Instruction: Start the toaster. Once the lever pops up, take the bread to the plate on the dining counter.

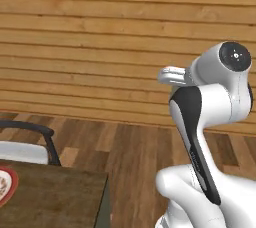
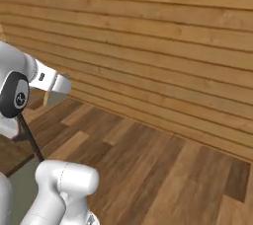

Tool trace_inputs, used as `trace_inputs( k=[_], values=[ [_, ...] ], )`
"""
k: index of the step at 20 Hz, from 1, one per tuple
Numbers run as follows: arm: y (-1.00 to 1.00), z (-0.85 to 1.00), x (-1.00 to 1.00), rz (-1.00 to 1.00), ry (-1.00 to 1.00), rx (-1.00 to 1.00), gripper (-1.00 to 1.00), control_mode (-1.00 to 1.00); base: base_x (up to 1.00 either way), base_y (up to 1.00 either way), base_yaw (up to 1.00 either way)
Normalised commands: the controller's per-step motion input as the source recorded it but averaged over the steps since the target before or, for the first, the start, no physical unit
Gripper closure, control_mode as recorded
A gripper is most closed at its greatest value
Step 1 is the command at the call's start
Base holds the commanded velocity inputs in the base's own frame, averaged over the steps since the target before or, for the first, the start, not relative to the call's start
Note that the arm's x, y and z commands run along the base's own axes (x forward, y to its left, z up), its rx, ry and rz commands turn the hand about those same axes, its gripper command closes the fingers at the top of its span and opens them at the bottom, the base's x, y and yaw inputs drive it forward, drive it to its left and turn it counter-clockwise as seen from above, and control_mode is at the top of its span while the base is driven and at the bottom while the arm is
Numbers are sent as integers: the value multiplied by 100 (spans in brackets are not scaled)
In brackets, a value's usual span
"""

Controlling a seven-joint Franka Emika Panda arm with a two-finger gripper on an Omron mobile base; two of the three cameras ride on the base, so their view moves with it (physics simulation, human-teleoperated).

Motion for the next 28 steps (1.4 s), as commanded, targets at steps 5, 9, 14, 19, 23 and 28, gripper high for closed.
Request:
trace_inputs(
  k=[5,9,14,19,23,28],
  values=[
    [0,0,0,0,0,0,100,100,100,-31,40],
    [0,0,0,0,0,0,100,100,100,-33,44],
    [0,0,0,0,0,0,100,100,100,-31,53],
    [0,0,0,0,0,0,100,100,96,-17,64],
    [0,0,0,0,0,0,100,100,77,-9,72],
    [0,0,0,0,0,0,100,100,64,-1,80]
  ],
)
